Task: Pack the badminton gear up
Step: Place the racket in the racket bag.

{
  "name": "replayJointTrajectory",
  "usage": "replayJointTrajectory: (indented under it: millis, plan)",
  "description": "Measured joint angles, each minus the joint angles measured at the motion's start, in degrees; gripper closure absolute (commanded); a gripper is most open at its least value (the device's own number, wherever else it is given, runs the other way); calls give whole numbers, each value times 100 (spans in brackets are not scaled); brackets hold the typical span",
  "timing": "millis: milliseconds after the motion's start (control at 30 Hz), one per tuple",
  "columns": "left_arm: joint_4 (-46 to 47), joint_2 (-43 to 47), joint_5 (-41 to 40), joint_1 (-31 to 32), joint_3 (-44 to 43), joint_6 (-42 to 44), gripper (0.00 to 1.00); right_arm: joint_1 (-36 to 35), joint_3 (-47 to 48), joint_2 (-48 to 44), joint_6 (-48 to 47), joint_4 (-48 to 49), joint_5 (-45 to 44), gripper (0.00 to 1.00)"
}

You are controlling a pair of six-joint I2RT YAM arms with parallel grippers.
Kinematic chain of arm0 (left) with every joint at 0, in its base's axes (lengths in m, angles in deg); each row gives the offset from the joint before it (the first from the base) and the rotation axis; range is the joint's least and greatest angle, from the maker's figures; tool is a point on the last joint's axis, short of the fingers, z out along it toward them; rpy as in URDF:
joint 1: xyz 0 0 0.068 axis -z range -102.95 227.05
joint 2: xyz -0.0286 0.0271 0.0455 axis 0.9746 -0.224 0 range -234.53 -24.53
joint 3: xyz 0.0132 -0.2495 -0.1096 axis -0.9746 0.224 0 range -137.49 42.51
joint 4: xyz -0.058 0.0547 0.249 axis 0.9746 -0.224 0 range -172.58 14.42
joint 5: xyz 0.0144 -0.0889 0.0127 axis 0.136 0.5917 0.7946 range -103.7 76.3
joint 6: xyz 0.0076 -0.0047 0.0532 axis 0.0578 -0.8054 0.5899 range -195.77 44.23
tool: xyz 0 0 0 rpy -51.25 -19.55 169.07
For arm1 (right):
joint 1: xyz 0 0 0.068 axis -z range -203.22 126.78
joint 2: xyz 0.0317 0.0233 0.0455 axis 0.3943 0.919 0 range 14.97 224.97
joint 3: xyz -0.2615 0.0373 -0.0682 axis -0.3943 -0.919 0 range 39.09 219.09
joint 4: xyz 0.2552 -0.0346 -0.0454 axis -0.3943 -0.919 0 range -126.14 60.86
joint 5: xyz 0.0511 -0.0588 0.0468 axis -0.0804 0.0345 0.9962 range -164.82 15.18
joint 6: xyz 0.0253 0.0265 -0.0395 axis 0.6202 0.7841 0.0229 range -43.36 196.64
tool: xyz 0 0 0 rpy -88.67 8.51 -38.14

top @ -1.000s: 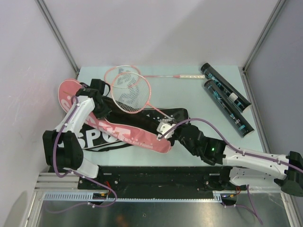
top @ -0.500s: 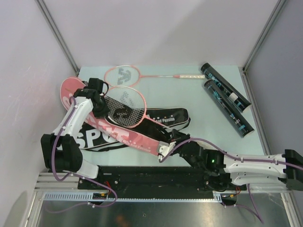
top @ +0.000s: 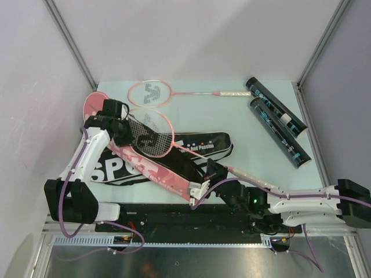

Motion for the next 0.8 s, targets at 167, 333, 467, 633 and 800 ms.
replayJointTrajectory:
  millis: [167,333,467,633,800]
  plan:
    - [127,90,398,2,72,37,100,-81,37,494,-188,221,341,100]
    - [356,599,649,2,356,24,100,-59,229,1379,11,844,533,100]
    - [647,1043,885,-2,756,-166,100,-2,1451,2625,870,962,431,100]
    - [1097,1674,1180,-2,1421,-664,100,-46,3235,3956,2260,966,107,100]
    - [1591,2153,1469,-2,1858,-997,100,48,3832,4572,3355,1010,212,100]
